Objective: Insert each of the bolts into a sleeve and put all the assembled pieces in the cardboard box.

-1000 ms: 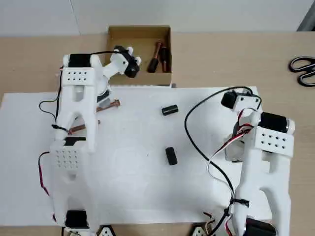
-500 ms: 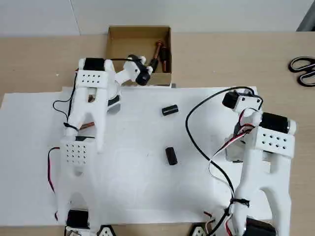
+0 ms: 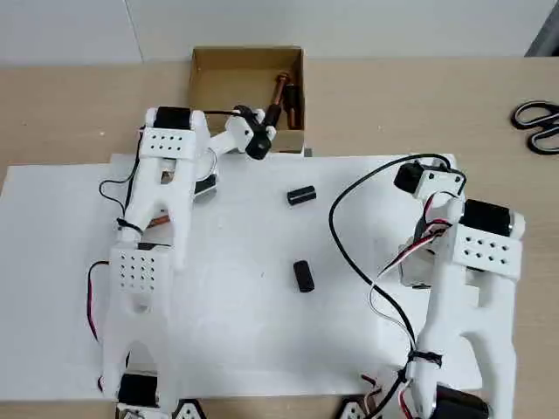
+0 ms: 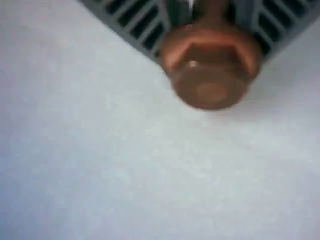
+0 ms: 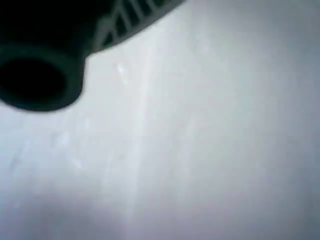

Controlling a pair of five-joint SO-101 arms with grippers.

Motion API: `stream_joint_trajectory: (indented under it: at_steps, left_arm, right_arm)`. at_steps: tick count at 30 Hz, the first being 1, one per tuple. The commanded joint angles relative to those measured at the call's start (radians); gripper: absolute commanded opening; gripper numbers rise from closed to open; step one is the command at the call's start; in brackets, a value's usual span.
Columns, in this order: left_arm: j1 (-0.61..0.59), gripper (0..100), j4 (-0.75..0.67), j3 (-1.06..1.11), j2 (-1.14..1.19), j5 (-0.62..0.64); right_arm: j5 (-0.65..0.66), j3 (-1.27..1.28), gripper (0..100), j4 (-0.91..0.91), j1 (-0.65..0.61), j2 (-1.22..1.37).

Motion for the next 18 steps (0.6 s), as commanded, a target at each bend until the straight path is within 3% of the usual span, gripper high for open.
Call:
stream_joint_trajectory:
  at_steps: [1,8,11,18]
  left_arm:
    - [-0.031,0,-0.032,-0.030,0.018,-0.003]
    - [-0.032,0,0.026,-0.177,0.018,0.018]
    - [-0.026,1,0.028,-0.246,-0.012,0.084]
    - [-0.008,1,0.028,-0.162,-0.267,0.241]
  right_arm:
    - [0.009,-0.005,0.4,0.013,0.010,-0.036]
    - [0.011,-0.017,0.4,0.018,-0.007,-0.039]
    - [0.005,-0.087,0.4,0.119,-0.058,-0.039]
    - [-0.149,-0.193,0.4,0.176,-0.199,-0.058]
